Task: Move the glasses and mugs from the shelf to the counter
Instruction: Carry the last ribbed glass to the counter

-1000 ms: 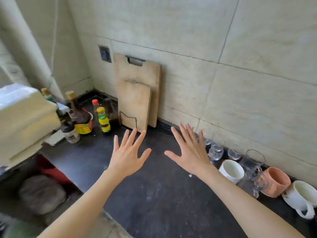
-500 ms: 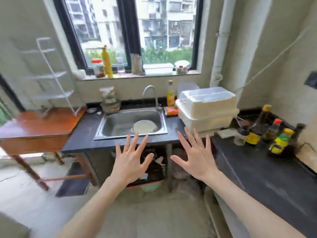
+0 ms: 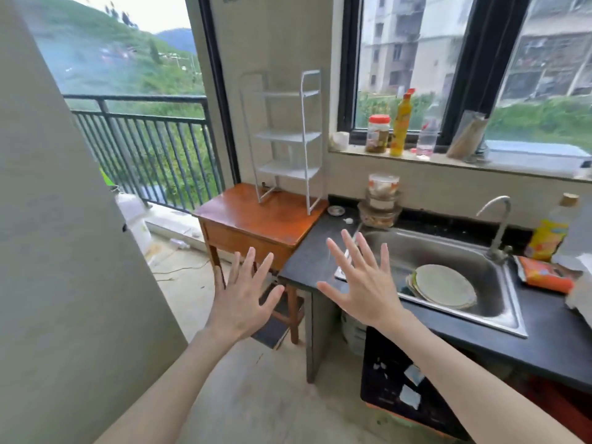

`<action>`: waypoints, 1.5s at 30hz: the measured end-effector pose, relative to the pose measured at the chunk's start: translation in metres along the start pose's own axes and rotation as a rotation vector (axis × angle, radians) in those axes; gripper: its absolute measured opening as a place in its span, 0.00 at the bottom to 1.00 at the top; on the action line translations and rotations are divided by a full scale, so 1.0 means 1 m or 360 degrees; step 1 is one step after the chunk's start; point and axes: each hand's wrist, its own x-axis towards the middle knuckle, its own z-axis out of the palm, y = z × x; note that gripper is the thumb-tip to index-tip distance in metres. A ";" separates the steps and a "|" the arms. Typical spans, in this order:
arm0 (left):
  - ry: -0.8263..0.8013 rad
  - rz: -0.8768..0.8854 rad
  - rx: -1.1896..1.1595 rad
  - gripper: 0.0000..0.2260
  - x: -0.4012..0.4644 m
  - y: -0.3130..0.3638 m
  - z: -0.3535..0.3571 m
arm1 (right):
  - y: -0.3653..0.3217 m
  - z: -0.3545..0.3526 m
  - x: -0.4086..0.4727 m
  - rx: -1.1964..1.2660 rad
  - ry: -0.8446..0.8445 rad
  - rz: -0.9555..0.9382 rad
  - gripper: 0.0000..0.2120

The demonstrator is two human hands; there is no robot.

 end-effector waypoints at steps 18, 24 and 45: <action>-0.0169 -0.0153 -0.0063 0.28 0.276 -0.168 0.046 | -0.010 0.145 0.314 0.0162 -0.0089 0.0021 0.37; -0.0274 0.0017 -0.0068 0.28 0.393 -0.236 0.080 | -0.021 0.211 0.404 0.0461 -0.0161 0.0368 0.36; -0.0410 0.0593 0.0016 0.30 0.695 -0.238 0.179 | 0.075 0.327 0.650 0.1388 0.0251 0.1290 0.40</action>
